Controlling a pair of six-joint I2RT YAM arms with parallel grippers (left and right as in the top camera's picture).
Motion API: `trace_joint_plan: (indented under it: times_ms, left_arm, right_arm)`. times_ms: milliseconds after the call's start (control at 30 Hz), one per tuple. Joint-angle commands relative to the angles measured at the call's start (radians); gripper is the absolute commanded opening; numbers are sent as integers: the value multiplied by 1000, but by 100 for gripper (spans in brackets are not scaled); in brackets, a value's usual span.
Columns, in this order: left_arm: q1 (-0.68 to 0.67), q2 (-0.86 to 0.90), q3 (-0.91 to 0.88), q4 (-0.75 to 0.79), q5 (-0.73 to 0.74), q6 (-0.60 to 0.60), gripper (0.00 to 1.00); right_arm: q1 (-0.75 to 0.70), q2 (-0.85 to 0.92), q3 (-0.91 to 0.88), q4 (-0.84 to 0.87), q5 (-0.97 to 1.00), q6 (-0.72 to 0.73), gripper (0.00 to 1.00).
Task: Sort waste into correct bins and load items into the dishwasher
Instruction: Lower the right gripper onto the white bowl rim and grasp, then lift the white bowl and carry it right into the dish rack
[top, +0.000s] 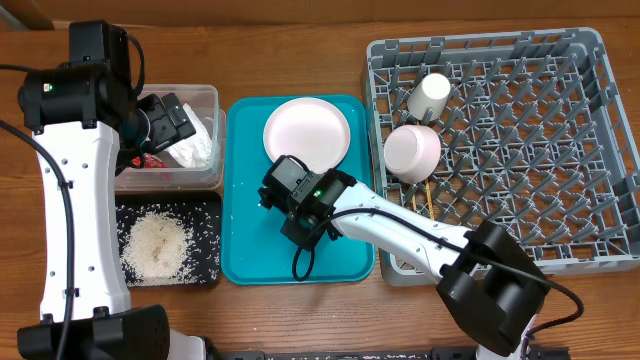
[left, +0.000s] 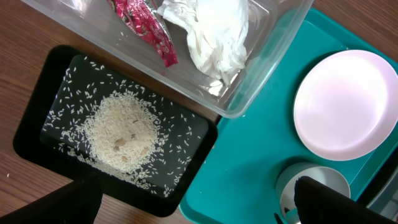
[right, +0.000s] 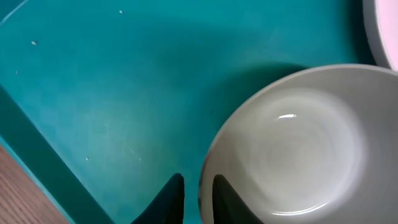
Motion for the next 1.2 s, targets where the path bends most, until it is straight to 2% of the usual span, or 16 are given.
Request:
trace_joint_plan:
  times_ms: [0, 400, 533, 933, 1067, 1167]
  left_arm:
    - [-2, 4, 2, -2, -9, 15, 100]
    - [-2, 4, 2, -2, -9, 15, 100]
    - [-2, 4, 2, -2, -9, 15, 100]
    - [-2, 4, 2, -2, -9, 15, 100]
    - [-2, 4, 2, -2, -9, 15, 100]
    - [-2, 4, 2, -2, -9, 15, 100]
  right_arm:
    - [-4, 5, -4, 6, 12, -4, 18]
    - [-2, 5, -56, 5, 13, -4, 20]
    - [-2, 5, -65, 10, 13, -4, 15]
    - [-2, 5, -65, 10, 13, -4, 13]
    - [-2, 5, -64, 13, 12, -5, 4]
    - [-2, 4, -46, 9, 7, -8, 4]
